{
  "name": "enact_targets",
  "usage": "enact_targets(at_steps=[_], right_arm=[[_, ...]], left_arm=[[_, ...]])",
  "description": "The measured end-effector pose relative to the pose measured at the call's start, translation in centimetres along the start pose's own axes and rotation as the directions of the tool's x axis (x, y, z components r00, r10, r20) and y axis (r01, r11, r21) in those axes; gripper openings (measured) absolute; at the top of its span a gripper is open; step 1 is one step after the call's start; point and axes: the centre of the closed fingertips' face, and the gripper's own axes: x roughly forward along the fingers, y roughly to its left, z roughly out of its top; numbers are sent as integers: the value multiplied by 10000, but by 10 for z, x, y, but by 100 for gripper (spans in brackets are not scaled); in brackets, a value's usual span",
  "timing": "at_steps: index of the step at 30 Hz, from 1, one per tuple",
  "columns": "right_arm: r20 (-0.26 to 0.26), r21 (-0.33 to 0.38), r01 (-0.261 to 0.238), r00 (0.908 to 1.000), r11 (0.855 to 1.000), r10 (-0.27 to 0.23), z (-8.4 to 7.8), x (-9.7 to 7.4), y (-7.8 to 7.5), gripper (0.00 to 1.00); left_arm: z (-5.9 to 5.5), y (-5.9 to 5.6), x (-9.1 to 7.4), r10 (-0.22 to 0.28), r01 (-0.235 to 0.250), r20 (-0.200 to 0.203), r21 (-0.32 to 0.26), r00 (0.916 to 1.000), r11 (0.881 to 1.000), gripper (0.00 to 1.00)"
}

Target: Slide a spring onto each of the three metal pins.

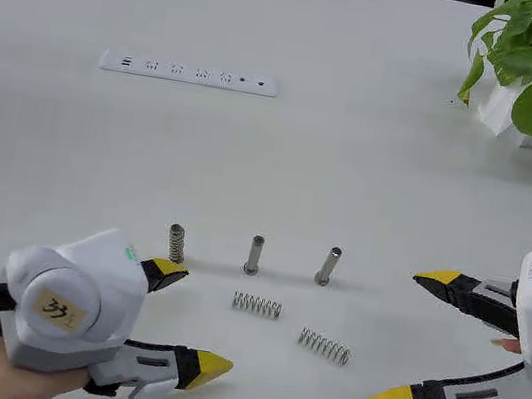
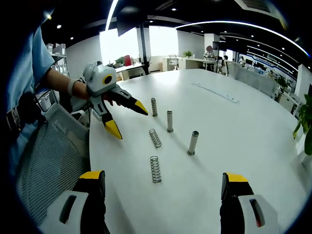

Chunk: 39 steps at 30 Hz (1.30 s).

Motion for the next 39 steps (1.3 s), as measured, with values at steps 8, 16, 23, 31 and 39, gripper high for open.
enact_targets(at_steps=[8, 16, 23, 31, 39], right_arm=[[-24, 310, 64, 10000, 9995, -64, -11, -5, 2, 99], [26, 692, 255, 9997, 9973, -257, -20, -12, 7, 99], [-22, 849, 348, 9994, 9958, -347, -26, -15, 10, 99], [0, 982, 400, 9992, 9944, -402, -30, -16, 12, 99], [3, 1120, 356, 9994, 9931, -358, -34, -14, 16, 99]], left_arm=[[-2, 2, 22, -298, 309, -282, 403, 9992, 9987, 54], [1, 2, 34, -368, 380, -273, 465, 9989, 9982, 44], [5, 0, 40, -576, 599, -380, 646, 9976, 9961, 38], [6, -1, 45, -869, 960, -911, 1005, 9920, 9903, 28], [7, -2, 46, -927, 1098, -1535, 1066, 9838, 9882, 24]])
